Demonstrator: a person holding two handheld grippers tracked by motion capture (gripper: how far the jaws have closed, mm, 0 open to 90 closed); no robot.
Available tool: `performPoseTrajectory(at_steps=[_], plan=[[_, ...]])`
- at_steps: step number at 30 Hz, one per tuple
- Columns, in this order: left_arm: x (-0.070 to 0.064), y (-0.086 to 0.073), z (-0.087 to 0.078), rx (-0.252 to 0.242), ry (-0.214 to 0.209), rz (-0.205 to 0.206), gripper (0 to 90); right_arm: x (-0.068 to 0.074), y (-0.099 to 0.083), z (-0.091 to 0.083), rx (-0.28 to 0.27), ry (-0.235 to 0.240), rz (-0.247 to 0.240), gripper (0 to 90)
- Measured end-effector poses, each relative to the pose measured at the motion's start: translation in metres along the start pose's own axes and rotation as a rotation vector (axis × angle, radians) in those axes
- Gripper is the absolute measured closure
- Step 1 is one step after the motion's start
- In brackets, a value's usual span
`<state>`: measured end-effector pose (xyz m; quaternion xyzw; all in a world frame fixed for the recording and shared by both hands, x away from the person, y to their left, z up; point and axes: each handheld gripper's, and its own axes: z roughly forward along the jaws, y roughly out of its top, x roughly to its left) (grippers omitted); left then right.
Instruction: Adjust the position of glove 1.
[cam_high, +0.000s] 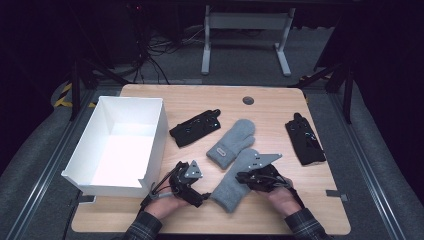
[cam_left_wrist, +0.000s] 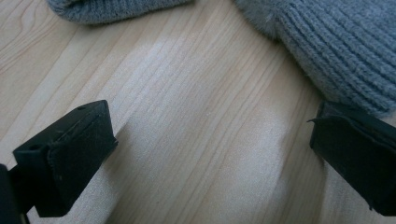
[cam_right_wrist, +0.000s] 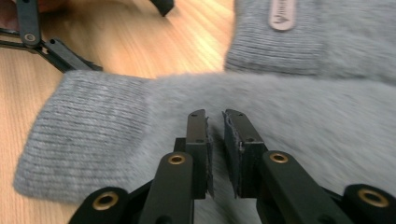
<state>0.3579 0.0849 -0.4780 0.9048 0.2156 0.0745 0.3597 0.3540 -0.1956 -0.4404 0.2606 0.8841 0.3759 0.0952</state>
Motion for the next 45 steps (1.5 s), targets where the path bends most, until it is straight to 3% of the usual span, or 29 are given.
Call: performPoseTrajectory(at_steps=[6,15,23,28,33,45], plan=[[0.000,0.000,0.000,0.000,0.000,0.000,0.1,-0.016,-0.012,-0.021,-0.016,-0.047,0.037,73.2],[0.000,0.000,0.000,0.005,0.002,-0.006,0.2,-0.034,-0.045,-0.045,-0.012,-0.122,0.095,53.6],[-0.001,0.000,0.000,0.000,0.009,-0.008,0.3,-0.040,-0.076,-0.055,-0.007,-0.182,0.129,30.0],[-0.001,0.004,-0.003,0.048,0.015,-0.021,2.2,-0.042,-0.087,-0.057,-0.014,-0.199,0.127,22.4],[0.002,0.006,-0.006,0.072,0.013,-0.053,2.3,-0.043,-0.091,-0.054,-0.024,-0.213,0.127,19.4],[0.008,0.019,-0.019,0.032,0.032,-0.109,4.6,-0.044,-0.092,-0.053,-0.032,-0.214,0.129,16.6]])
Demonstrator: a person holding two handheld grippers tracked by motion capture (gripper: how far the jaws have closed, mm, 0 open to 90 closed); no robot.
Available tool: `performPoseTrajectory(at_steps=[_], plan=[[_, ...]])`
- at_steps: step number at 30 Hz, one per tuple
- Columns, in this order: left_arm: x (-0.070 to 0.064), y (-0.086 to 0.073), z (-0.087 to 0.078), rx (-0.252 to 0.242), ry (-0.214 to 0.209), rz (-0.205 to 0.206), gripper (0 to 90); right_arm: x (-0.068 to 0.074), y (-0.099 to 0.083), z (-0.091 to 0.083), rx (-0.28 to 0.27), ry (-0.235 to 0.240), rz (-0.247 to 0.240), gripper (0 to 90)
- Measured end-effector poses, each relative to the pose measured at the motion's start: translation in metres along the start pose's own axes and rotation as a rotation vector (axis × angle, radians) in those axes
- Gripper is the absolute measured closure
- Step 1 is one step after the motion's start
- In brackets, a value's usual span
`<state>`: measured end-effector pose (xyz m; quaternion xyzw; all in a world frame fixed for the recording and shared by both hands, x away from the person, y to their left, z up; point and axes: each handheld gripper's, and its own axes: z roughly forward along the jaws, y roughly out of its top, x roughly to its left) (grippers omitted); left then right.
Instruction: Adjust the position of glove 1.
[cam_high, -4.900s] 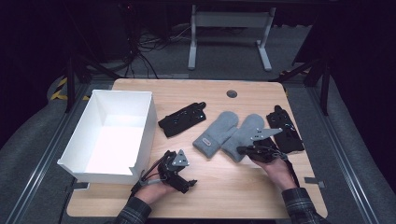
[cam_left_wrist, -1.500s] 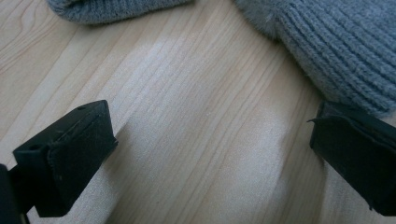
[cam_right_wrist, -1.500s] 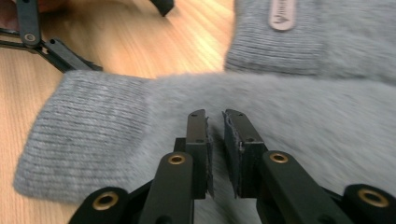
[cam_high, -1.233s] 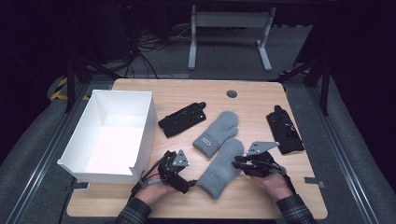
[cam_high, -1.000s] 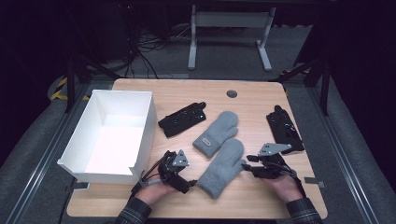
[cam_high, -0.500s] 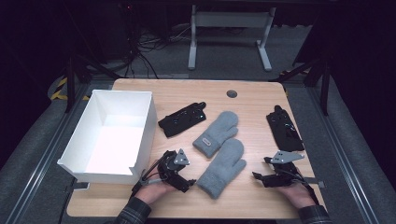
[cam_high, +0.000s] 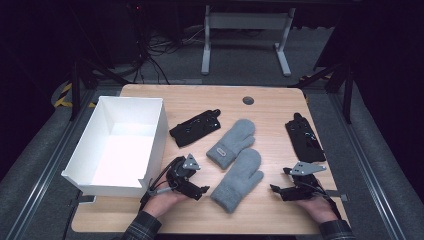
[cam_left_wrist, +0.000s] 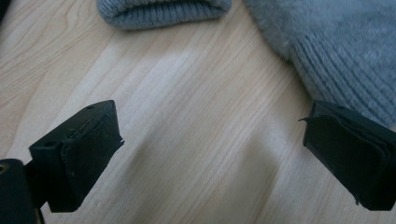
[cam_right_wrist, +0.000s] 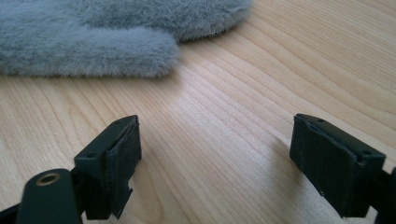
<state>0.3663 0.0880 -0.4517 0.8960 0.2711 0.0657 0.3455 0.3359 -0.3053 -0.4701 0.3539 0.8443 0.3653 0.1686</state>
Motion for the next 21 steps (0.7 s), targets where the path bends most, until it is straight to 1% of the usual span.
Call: performPoseTrajectory(at_steps=[2,4,6,9,11,13,15,16,17,18,19,20,21], plan=[[0.001,0.006,-0.001,-0.013,-0.002,0.005,4.8,0.000,0.000,0.000,0.001,0.000,0.000,16.6],[0.001,0.011,-0.002,-0.023,0.005,0.001,5.4,0.000,0.000,0.000,0.001,-0.001,-0.001,16.6],[0.002,0.015,-0.002,-0.019,-0.002,-0.005,5.9,0.000,0.000,0.000,0.001,-0.001,-0.001,16.6],[0.002,0.023,-0.001,-0.012,0.005,0.013,6.2,0.000,0.000,0.000,0.001,-0.001,-0.001,16.6],[0.004,0.028,0.001,-0.025,-0.001,0.010,9.4,0.000,0.000,0.000,0.001,-0.001,-0.001,16.6],[0.006,0.034,0.002,-0.032,0.004,0.014,11.2,0.000,0.000,0.000,0.001,-0.001,-0.001,16.6],[0.008,0.040,0.003,-0.054,-0.004,0.006,16.9,0.000,0.000,0.000,0.001,-0.001,-0.001,16.6],[0.009,0.041,0.003,-0.066,-0.011,0.000,21.2,0.000,0.000,0.000,0.001,-0.001,-0.001,16.6],[0.011,0.043,0.004,-0.067,-0.023,0.000,27.7,0.000,0.000,0.000,0.001,-0.001,-0.001,16.6],[0.012,0.046,0.006,-0.057,-0.023,0.002,33.1,0.000,0.000,0.000,0.001,-0.001,0.000,16.6],[0.013,0.049,0.008,-0.054,-0.026,-0.001,36.4,0.000,0.000,0.000,0.001,-0.001,-0.001,16.6],[0.014,0.052,0.010,-0.050,-0.033,-0.001,42.5,0.000,0.000,0.000,0.001,-0.001,-0.001,16.6],[0.015,0.054,0.011,-0.056,-0.035,-0.003,48.7,0.000,0.000,0.000,0.001,-0.001,0.000,16.6]])
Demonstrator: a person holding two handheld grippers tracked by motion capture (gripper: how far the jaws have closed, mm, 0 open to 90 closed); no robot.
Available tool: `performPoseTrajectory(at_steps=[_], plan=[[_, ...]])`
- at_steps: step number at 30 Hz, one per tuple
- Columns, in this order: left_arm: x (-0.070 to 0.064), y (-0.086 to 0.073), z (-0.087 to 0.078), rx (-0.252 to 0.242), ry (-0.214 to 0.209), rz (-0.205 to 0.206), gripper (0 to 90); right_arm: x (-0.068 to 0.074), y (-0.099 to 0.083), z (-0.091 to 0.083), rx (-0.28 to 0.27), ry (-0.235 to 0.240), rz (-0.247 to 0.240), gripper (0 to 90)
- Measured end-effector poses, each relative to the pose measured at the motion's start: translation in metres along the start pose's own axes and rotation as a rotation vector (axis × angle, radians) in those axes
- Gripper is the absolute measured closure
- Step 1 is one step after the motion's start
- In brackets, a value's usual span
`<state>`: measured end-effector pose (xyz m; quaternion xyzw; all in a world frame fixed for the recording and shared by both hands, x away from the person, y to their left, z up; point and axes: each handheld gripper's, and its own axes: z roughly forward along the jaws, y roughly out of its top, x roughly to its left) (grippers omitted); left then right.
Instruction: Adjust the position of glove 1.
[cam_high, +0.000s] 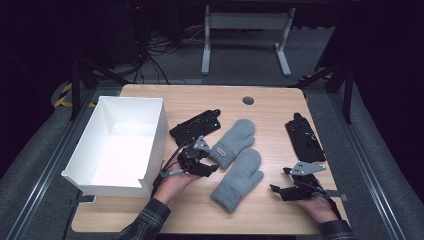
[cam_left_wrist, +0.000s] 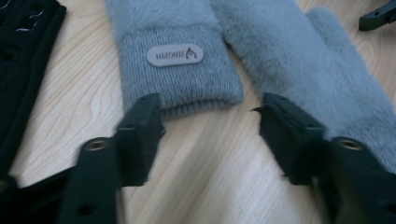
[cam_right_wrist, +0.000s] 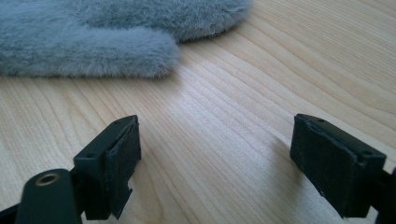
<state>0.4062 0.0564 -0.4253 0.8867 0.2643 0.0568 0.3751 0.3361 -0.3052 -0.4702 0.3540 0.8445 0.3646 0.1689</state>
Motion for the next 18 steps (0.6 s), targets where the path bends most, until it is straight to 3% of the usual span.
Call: performPoseTrajectory(at_steps=[4,9,15,18], plan=[[0.002,0.008,0.010,-0.009,-0.028,-0.020,67.1,0.000,0.000,0.000,0.000,0.000,0.000,16.6],[-0.002,0.021,0.025,-0.020,-0.067,-0.004,88.0,0.000,0.000,0.000,0.000,0.000,0.000,16.6],[-0.005,0.025,0.047,0.017,-0.093,-0.015,89.6,0.000,0.000,0.000,0.000,0.000,0.000,16.5],[-0.002,0.024,0.048,0.024,-0.088,-0.025,89.7,0.000,0.000,0.000,0.000,0.000,0.000,16.6]])
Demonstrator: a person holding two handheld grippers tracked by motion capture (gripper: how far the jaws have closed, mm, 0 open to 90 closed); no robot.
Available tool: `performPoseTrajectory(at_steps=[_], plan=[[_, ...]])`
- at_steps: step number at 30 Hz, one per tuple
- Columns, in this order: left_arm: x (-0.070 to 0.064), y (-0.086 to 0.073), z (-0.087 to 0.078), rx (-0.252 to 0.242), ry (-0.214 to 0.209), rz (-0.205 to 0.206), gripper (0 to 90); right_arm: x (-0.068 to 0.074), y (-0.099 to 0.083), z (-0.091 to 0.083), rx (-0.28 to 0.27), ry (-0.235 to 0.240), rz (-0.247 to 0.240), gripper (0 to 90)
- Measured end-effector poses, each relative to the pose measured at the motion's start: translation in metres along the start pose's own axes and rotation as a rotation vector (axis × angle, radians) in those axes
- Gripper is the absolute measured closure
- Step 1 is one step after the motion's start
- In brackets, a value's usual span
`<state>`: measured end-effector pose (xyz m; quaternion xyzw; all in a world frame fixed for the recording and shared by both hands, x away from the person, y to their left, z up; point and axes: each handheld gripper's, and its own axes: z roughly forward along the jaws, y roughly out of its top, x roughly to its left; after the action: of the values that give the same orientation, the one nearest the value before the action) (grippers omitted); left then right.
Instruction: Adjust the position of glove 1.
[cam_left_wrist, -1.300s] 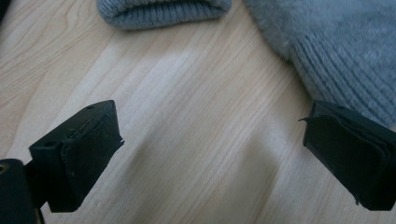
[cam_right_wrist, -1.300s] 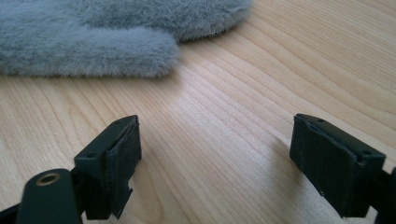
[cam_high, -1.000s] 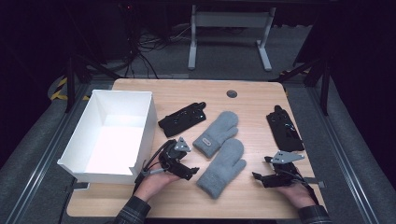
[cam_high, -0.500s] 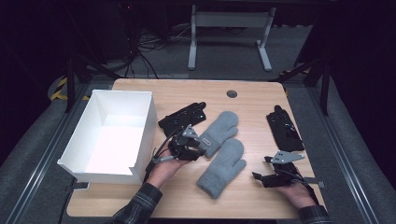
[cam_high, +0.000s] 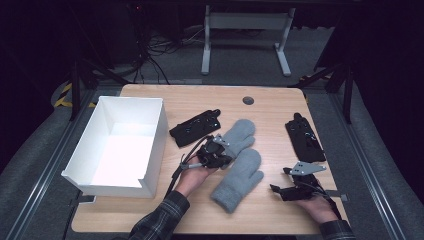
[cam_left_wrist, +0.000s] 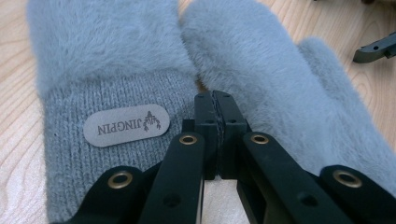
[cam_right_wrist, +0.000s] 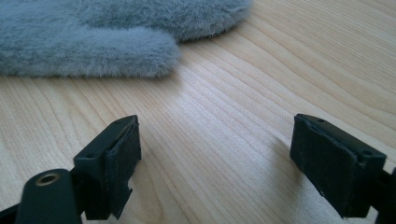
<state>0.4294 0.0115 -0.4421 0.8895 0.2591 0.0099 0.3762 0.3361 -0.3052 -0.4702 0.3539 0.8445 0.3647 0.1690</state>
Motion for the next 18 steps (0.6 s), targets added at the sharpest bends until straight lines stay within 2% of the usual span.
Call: performPoseTrajectory(at_steps=[2,3,7,12,16,18], plan=[[0.004,-0.001,-0.004,0.009,0.026,-0.003,89.7,0.000,0.000,0.000,0.000,0.000,0.000,16.5],[0.004,-0.001,-0.004,0.009,0.026,-0.003,89.6,0.000,0.000,0.000,0.000,0.000,0.000,16.5],[0.017,-0.006,-0.013,0.005,0.070,-0.034,89.6,0.000,0.000,0.000,0.000,0.000,0.000,16.4],[0.022,-0.004,-0.022,-0.006,0.087,-0.038,87.4,0.000,0.000,0.000,0.002,-0.002,0.000,16.3],[0.023,0.009,-0.028,-0.023,0.105,-0.008,74.0,0.000,0.000,0.000,0.001,-0.002,0.000,16.2],[0.024,0.017,-0.028,-0.029,0.123,0.013,63.5,0.000,0.000,0.000,0.002,-0.002,0.000,16.2]])
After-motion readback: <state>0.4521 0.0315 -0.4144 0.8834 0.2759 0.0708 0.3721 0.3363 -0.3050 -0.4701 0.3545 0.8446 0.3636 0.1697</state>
